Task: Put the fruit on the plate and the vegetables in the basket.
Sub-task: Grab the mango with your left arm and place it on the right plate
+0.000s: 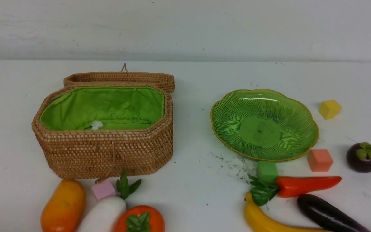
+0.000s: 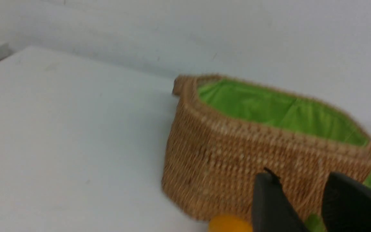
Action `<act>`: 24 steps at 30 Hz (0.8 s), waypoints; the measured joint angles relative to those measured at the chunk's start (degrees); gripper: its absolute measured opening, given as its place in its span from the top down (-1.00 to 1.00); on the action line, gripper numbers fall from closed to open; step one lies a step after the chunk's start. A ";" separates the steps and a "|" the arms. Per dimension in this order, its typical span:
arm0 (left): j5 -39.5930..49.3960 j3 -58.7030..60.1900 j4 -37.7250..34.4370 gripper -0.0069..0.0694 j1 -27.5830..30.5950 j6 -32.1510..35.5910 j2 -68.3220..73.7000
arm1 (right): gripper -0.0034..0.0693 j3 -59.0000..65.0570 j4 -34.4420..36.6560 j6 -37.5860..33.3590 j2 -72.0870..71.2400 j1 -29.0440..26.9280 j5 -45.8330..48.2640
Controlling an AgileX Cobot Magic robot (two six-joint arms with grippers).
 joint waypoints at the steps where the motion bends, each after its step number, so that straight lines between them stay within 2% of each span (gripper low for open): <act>1: -3.43 0.00 -1.53 0.19 0.00 -0.98 0.00 | 0.23 0.00 0.00 0.00 0.00 0.00 0.00; 5: -16.21 0.00 -5.89 0.19 0.00 -5.06 0.00 | 0.23 0.00 0.00 0.00 0.00 0.00 0.00; 8: -17.90 -2.93 -7.00 0.19 0.00 -9.14 0.00 | 0.23 0.00 0.00 0.00 0.00 0.00 0.00; 12: -11.15 -13.53 -5.94 0.19 0.00 -11.51 0.26 | 0.23 0.00 0.00 0.00 0.00 0.00 0.00; 15: 2.94 -26.24 -2.82 0.19 0.00 -11.74 5.64 | 0.23 0.00 0.00 0.00 0.00 0.00 0.00; 19: 21.40 -36.20 -1.67 0.19 0.00 -11.83 15.56 | 0.23 0.00 0.00 0.00 0.00 0.00 0.00; 24: 34.66 -39.17 3.17 0.19 0.00 -11.83 24.43 | 0.23 0.00 0.00 0.00 0.00 0.00 0.00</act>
